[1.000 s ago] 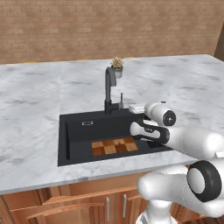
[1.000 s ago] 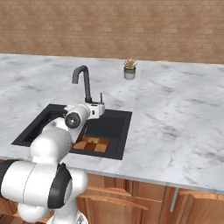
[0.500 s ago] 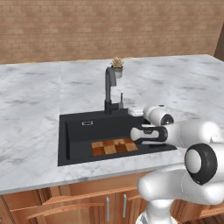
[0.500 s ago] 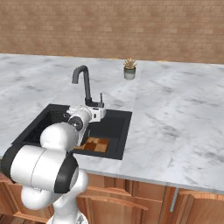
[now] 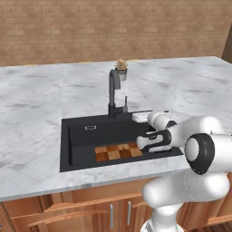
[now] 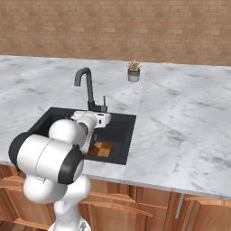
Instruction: Turn on the sink faucet with hot water and rinse the cutting board for ten seconds, then turn off the faucet. Push the cutting board to reach the water if necessary.
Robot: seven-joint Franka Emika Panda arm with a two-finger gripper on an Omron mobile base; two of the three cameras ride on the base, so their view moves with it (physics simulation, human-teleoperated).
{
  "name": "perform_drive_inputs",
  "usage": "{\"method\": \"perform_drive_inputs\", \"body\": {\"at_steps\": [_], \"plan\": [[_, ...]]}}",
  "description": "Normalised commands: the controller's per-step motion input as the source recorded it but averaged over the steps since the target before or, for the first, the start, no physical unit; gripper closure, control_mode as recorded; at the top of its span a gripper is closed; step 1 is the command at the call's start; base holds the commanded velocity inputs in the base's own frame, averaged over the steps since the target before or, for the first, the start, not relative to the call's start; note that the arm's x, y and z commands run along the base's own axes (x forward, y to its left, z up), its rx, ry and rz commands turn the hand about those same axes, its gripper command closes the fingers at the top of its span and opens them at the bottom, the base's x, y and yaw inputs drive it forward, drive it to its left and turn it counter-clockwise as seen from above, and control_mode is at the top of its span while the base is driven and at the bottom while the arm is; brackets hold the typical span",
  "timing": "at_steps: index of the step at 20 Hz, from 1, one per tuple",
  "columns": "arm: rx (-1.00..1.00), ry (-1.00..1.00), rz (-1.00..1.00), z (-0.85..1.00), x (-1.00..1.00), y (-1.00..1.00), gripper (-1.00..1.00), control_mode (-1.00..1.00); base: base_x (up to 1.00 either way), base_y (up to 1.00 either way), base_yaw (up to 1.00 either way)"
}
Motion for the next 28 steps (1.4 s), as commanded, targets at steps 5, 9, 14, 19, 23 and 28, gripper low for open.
{"method": "perform_drive_inputs", "body": {"at_steps": [5, 9, 14, 19, 23, 28], "plan": [[0.00, 0.00, 0.00, -0.06, 0.24, -0.09, -1.00, -1.00, 0.00, 0.00, 0.00], [0.01, 0.00, 0.00, -0.08, 0.26, -0.10, -1.00, -1.00, 0.00, 0.00, 0.00], [0.00, 0.00, 0.00, -0.07, 0.28, -0.01, -1.00, -1.00, 0.00, 0.00, 0.00], [0.00, 0.00, 0.00, -0.12, 0.28, 0.00, -1.00, -1.00, 0.00, 0.00, 0.00], [0.00, 0.00, 0.00, -0.13, 0.27, 0.00, -1.00, -1.00, 0.00, 0.00, 0.00], [0.00, 0.00, 0.00, -0.12, 0.32, 0.00, -1.00, -1.00, 0.00, 0.00, 0.00]]}}
